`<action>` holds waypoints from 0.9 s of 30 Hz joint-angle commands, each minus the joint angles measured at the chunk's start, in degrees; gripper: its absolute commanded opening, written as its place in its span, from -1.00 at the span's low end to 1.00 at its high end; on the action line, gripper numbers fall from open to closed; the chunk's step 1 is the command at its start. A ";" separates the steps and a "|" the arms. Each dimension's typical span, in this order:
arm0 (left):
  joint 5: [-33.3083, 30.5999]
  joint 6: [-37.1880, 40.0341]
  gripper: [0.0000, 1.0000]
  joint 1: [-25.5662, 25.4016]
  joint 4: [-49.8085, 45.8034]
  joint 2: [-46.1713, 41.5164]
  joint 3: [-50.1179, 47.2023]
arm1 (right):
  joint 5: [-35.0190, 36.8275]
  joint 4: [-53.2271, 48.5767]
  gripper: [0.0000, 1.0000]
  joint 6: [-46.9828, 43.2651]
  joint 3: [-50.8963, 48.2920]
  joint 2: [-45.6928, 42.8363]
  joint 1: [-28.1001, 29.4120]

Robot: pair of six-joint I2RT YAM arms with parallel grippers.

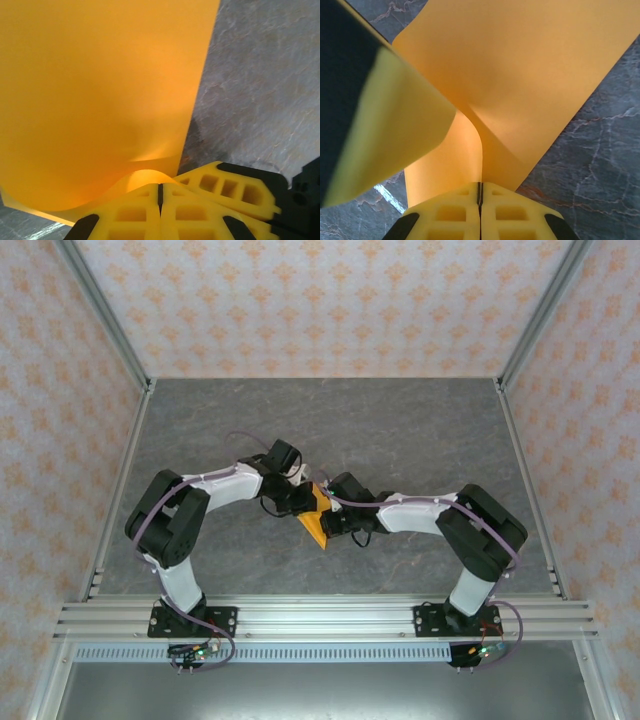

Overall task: Fold a paper plane with a square sheet of paper (fold left side to right side)
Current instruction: Third fold the triangle at the center of the table.

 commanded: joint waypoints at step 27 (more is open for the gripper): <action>-8.09 0.12 -0.94 -0.66 2.31 2.48 -7.75 | 3.33 -13.41 -0.25 3.27 6.50 -8.49 -2.09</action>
